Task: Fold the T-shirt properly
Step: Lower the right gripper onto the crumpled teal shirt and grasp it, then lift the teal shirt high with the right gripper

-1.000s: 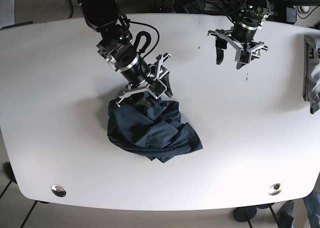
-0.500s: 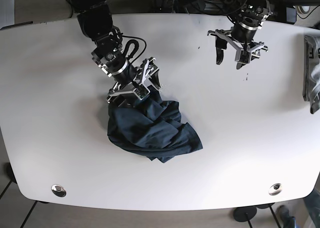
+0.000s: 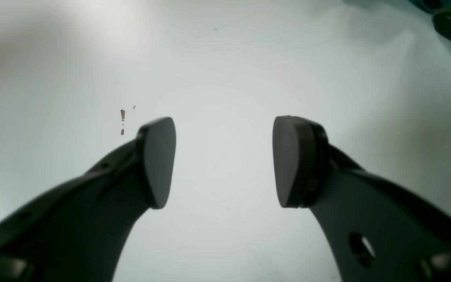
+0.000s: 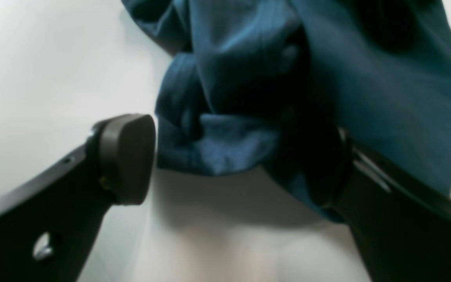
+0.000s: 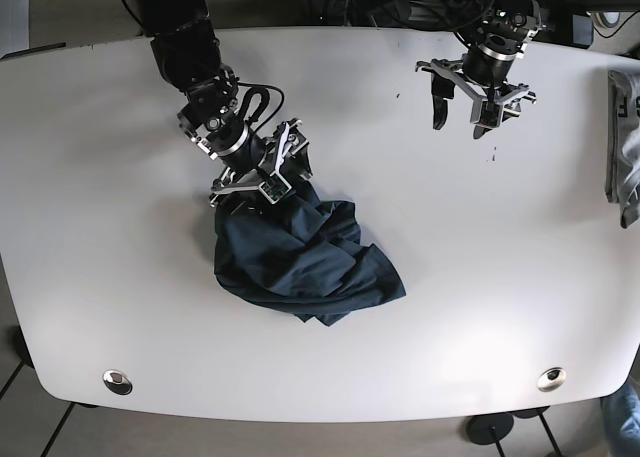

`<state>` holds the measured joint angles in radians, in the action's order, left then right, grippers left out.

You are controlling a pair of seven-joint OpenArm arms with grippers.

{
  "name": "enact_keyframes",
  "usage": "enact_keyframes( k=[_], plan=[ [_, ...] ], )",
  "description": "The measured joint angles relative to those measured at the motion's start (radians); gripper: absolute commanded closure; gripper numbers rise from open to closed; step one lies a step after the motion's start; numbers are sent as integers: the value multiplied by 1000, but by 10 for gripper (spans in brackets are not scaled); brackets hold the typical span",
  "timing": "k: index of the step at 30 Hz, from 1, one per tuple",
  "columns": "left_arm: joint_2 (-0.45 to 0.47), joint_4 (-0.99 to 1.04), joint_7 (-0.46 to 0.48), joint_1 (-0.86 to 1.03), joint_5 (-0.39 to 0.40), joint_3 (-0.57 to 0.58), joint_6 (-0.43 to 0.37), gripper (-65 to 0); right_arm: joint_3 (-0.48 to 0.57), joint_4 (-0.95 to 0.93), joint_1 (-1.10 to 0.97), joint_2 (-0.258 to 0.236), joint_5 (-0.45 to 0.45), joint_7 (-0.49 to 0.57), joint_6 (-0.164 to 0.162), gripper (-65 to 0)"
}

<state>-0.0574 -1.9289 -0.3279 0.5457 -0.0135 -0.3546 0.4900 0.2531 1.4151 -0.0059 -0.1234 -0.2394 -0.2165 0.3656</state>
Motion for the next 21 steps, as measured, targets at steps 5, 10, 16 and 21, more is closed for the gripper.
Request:
enact_keyframes(
  k=[5,10,16,21],
  plan=[
    [0,0,0,0,0,0,0,-367,2,-79,21,18,10,75,-2,-325],
    [0,0,0,0,0,0,0,-367,-4,-70,17,43,-1,49,-6,-16],
    [-2,-3,0,0,0,-34,4,-367,2,381,-103,48,-15,-167,19,-17],
    [0,-59,4,-3,11,-58,4,-365,3,568,77,100,-5,-348,108,-17]
  ],
)
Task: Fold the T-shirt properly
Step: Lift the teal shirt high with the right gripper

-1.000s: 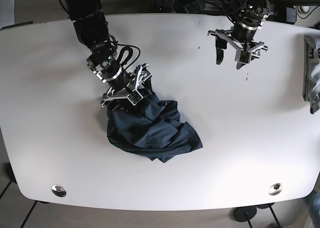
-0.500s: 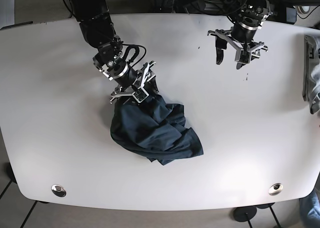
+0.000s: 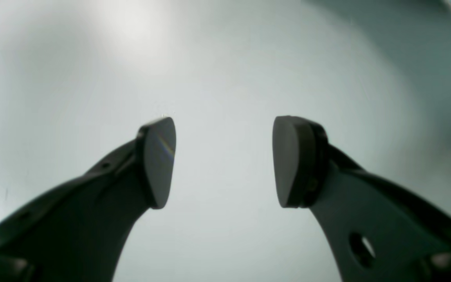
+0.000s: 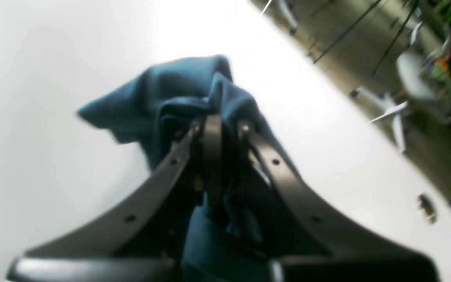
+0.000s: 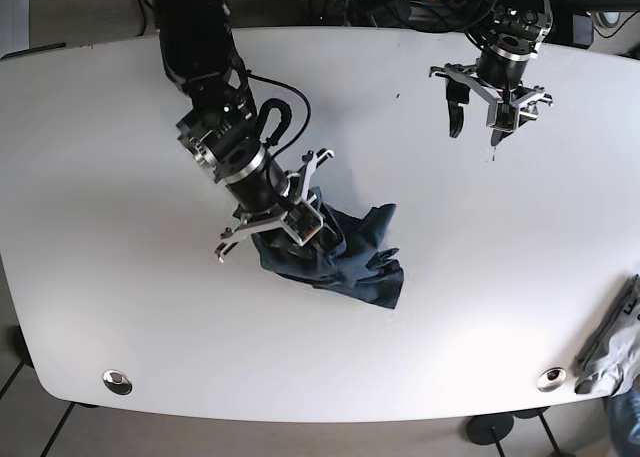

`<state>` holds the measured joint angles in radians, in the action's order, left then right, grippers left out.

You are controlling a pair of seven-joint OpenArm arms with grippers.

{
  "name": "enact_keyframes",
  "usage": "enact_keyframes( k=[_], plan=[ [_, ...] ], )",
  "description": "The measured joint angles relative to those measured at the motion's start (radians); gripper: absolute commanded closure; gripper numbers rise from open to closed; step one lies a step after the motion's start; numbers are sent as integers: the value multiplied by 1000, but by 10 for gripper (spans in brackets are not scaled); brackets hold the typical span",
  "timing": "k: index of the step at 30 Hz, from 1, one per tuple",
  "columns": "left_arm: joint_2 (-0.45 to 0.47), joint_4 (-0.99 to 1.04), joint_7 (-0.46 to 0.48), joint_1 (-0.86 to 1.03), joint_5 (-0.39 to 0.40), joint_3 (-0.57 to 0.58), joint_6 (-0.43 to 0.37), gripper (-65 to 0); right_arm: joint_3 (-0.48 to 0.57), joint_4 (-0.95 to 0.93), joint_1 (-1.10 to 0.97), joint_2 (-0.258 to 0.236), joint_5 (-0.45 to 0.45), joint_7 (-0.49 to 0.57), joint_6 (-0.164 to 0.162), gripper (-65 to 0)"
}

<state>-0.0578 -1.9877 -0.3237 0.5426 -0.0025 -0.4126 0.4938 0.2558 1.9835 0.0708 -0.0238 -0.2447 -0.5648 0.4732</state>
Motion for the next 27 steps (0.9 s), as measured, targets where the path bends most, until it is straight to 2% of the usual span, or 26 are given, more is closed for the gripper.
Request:
enact_keyframes(
  k=[4,5,6,7,10,16,19,27],
  plan=[
    [0,-1,-1,4,-1,-2,0,-365,-2,0,185,-1,2,-76,-1,-19],
    [0,-1,-1,3,-1,-2,0,-365,-9,0,258,16,26,-114,-1,-19],
    [0,-1,0,3,-1,-2,0,-365,-19,-2,311,31,60,-157,-2,-19],
    [0,-1,-1,6,-1,-2,0,-365,-50,-10,385,45,137,-200,2,-19],
    [-2,-1,-1,6,-3,-4,0,-365,-100,-41,543,42,242,-284,-5,-19],
    [-3,-7,-4,0,-3,-4,0,-365,-105,-56,769,48,330,-322,-9,-19],
    [-3,-7,-8,-68,-4,-1,0,-365,-106,-55,844,46,351,-329,-10,-19],
    [0,-8,-4,-243,-12,-2,0,-367,-100,-93,865,63,354,-366,-1,-19]
  ],
)
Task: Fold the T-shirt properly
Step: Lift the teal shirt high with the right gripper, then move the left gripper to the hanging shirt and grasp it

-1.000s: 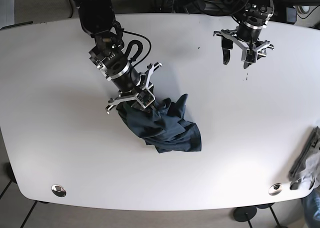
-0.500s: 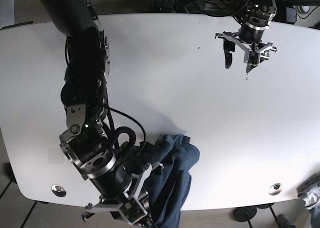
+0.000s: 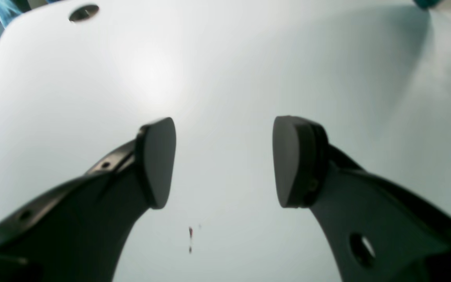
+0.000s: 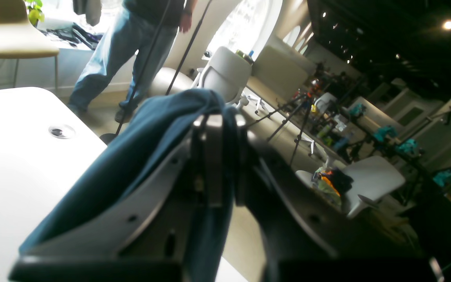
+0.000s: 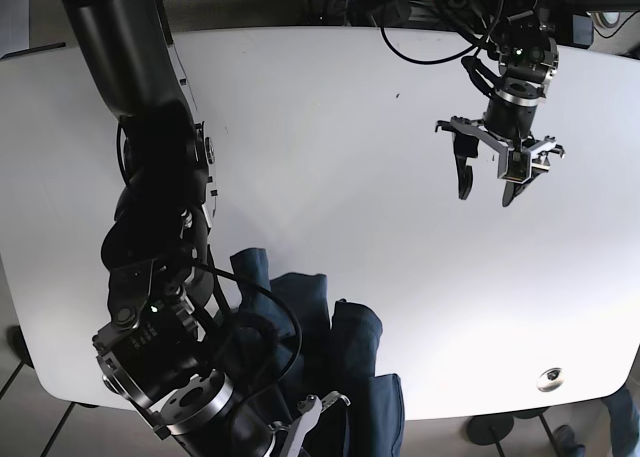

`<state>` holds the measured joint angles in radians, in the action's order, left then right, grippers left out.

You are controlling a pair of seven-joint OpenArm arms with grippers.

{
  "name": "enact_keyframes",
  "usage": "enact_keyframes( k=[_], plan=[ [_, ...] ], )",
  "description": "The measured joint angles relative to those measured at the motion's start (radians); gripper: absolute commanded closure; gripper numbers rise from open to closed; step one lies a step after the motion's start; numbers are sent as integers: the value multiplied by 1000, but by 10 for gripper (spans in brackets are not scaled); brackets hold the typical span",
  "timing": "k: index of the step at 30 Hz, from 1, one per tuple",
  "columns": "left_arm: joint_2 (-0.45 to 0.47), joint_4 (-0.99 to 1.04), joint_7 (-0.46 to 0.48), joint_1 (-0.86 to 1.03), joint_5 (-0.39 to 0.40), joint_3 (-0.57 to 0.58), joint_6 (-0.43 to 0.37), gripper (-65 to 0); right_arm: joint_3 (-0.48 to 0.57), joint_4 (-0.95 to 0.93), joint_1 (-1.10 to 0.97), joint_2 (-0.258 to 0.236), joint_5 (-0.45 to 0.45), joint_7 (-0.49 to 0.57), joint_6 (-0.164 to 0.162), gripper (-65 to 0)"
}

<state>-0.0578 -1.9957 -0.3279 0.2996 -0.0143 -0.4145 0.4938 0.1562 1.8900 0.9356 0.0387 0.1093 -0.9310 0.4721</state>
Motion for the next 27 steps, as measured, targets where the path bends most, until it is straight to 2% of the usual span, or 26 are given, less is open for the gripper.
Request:
enact_keyframes(
  k=[5,12,21,26,27],
  plan=[
    [1,1,-1,-90,-7,23,-3,-367,-2,0,-3,-2,0,6,0,-19],
    [19,5,-11,-83,-7,169,0,-368,-2,-2,-20,-3,-1,10,-1,-19],
    [19,130,-11,-64,-7,270,-8,-372,-2,-2,-27,0,-3,6,-4,-19],
    [19,277,3,-98,-7,343,-8,-371,-2,-2,-27,0,-3,6,-4,-19],
    [17,312,28,-114,-6,358,-8,-371,-2,-2,-27,0,-3,7,-4,-19]
  ],
)
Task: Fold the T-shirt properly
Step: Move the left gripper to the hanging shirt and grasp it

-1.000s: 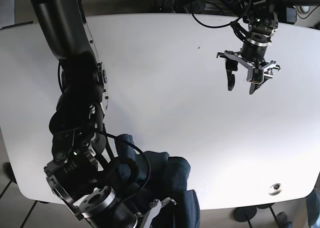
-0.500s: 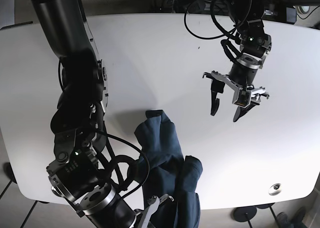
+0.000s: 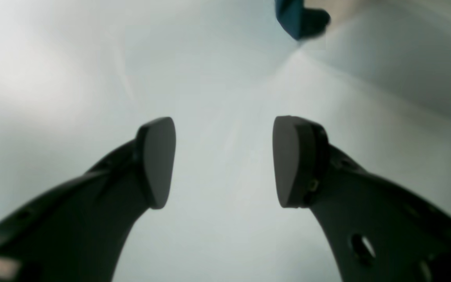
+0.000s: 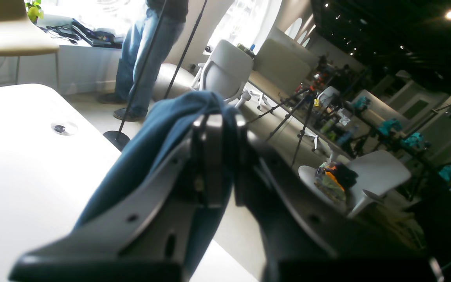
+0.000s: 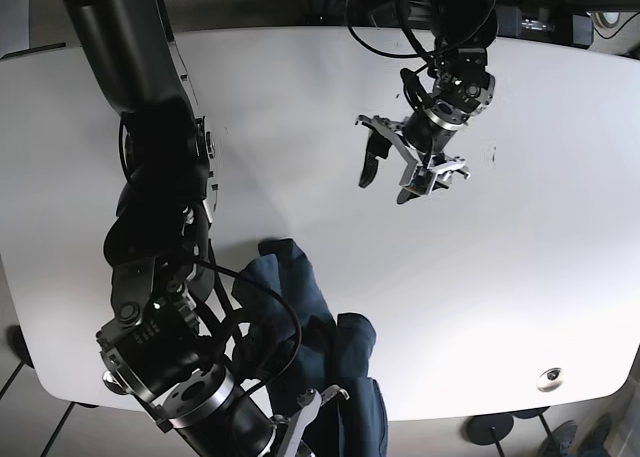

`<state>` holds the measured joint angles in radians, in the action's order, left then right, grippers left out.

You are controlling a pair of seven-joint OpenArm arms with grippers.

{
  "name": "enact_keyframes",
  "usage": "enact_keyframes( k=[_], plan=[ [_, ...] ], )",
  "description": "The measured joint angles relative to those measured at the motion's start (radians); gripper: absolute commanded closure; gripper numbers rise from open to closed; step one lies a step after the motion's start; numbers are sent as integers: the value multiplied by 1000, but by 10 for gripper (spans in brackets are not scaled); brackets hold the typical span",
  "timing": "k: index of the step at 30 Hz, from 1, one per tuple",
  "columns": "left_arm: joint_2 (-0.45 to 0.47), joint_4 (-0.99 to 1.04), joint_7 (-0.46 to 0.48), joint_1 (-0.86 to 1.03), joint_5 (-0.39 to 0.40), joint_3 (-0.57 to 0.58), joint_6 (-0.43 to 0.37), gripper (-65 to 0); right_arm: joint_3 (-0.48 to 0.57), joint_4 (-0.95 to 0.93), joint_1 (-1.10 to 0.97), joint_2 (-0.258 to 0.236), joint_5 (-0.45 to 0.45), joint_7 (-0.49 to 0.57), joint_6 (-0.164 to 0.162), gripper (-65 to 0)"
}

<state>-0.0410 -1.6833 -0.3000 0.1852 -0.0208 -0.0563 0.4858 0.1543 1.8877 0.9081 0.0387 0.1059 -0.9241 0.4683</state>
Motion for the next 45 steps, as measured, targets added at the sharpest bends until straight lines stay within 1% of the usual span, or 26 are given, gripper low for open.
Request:
enact_keyframes(
  k=[1,3,6,11,13,14,17,18,21,22,24,27,34,37,38,40,41,44,45],
  plan=[
    [-10,35,40,-16,3,10,-14,-371,0,0,0,0,0,0,0,-19],
    [-42,106,100,-42,7,20,-69,-371,0,0,0,0,-1,-1,0,-19],
    [-62,215,134,-84,6,64,-113,-371,0,0,0,0,0,-1,0,-19],
    [-64,423,351,-167,6,185,-237,-371,0,0,0,0,0,0,0,-19],
    [-63,524,412,-206,7,219,-302,-371,0,0,-9,0,0,3,0,-19],
    [-60,563,427,-224,7,233,-332,-371,0,0,-14,0,-1,2,0,-19],
    [-60,699,536,-307,12,276,-409,-371,0,-3,-25,0,0,2,0,-19],
    [-60,742,557,-337,15,294,-429,-371,0,-3,-30,0,0,3,0,-19],
    [-66,852,615,-406,18,348,-449,-371,0,-4,-43,0,0,-3,1,-19],
    [-79,885,639,-422,19,351,-461,-371,0,-4,-44,0,0,-3,1,-19],
    [-100,937,682,-441,19,353,-457,-371,0,-4,-41,0,0,-3,1,-19],
    [-114,980,695,-466,19,357,-452,-371,0,-4,-36,0,0,-1,0,-19],
    [-111,996,701,-481,18,357,-451,-371,2,-4,-2,0,-1,1,0,-19],
    [-109,1000,673,-499,19,364,-452,-371,2,-4,6,1,4,0,0,-19],
    [-105,1000,673,-500,21,380,-453,-371,2,-4,8,2,3,-1,0,-19],
    [-105,1000,674,-504,22,402,-452,-371,0,-4,8,24,-5,-1,-1,-19],
    [-106,1001,667,-508,36,412,-452,-371,0,-4,8,32,-3,0,0,-19],
    [-102,1001,661,-519,169,481,-453,-371,3,-4,8,45,0,-1,0,-19],
    [-102,1005,658,-530,197,502,-453,-371,3,-4,8,45,0,0,0,-19]
  ],
)
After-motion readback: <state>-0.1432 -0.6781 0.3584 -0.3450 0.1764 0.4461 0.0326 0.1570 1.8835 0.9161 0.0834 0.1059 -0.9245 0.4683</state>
